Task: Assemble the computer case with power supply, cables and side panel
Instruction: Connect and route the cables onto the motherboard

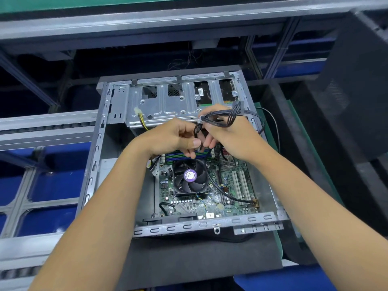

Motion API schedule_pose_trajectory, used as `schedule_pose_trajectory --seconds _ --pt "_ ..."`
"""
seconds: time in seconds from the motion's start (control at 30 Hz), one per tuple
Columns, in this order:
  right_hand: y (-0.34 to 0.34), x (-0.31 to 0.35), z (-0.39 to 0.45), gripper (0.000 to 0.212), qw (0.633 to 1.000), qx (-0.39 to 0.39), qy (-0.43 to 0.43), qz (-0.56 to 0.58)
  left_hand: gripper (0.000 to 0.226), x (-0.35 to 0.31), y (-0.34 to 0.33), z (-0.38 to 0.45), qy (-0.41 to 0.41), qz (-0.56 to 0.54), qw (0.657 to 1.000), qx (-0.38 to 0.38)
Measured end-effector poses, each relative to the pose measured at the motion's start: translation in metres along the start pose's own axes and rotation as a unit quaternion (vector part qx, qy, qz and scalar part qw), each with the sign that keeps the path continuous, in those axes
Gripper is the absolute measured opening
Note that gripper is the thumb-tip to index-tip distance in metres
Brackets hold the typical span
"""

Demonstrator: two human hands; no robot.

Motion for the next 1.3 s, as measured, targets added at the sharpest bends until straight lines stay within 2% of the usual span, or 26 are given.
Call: schedule_pose_trajectory --seconds 0.07,0.17,0.23,0.33,0.47,0.53,0.6,0.7,0.77,0.87,0.97,1.13,1.2,1.3 --pt "-0.005 -0.004 -0.002 0.013 0.998 0.028 -0.043 0.023 0.009 0.000 0.000 -0.001 -0.004 0.015 1.000 0.012" --pt "-0.007 -0.008 -0.007 0.015 0.972 0.023 -0.134 0.189 0.017 -0.004 0.006 -0.002 -0.020 0.009 1.000 -0.011" --pt "-0.004 -0.009 -0.011 0.021 0.953 0.021 -0.172 0.248 0.025 -0.008 0.008 -0.005 -0.027 -0.047 0.998 -0.015" --pt "-0.004 -0.009 -0.017 0.020 0.933 0.046 -0.201 0.294 0.017 -0.017 0.008 -0.009 -0.034 -0.168 0.985 0.007" --pt "-0.005 -0.010 -0.026 0.032 0.948 0.086 -0.203 0.228 0.008 -0.022 0.013 -0.011 -0.049 -0.232 0.971 0.010" --pt "-0.004 -0.007 -0.029 0.036 0.948 0.084 -0.206 0.227 0.017 -0.022 0.016 -0.011 -0.060 -0.269 0.961 0.009" --pt "-0.002 -0.005 -0.031 0.029 0.946 0.078 -0.208 0.235 0.027 -0.020 0.018 -0.010 -0.061 -0.285 0.957 0.001" --pt "-0.001 -0.001 -0.035 0.015 0.946 0.087 -0.188 0.251 0.029 -0.018 0.021 -0.007 -0.060 -0.302 0.951 -0.026" --pt "-0.002 -0.001 -0.037 0.022 0.947 0.108 -0.181 0.241 0.027 -0.019 0.023 -0.007 -0.066 -0.323 0.943 -0.041" --pt "-0.004 -0.003 -0.039 0.015 0.969 0.163 -0.171 0.070 0.024 -0.022 0.025 -0.008 -0.078 -0.334 0.938 -0.056" --pt "-0.009 -0.006 -0.040 0.003 0.966 0.192 -0.166 -0.045 0.022 -0.022 0.026 -0.010 -0.083 -0.340 0.934 -0.067" --pt "-0.008 -0.012 -0.036 0.020 0.956 0.155 -0.136 -0.210 0.023 -0.021 0.029 -0.011 -0.098 -0.351 0.927 -0.092" --pt "-0.006 -0.008 -0.035 0.027 0.966 0.123 -0.120 -0.193 0.021 -0.020 0.031 -0.012 -0.098 -0.359 0.923 -0.102" --pt "-0.002 0.000 -0.034 0.026 0.985 0.095 -0.125 -0.066 0.017 -0.017 0.034 -0.010 -0.091 -0.343 0.926 -0.127"
Point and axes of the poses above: each hand's wrist, its own z-axis towards the middle knuckle, its own y-axis out of the back of the hand, x = y × z, the point moved 6 cm from there along z, towards the middle knuckle, and after that the axes turned 11 degrees about -x, right-handed, at the moved point
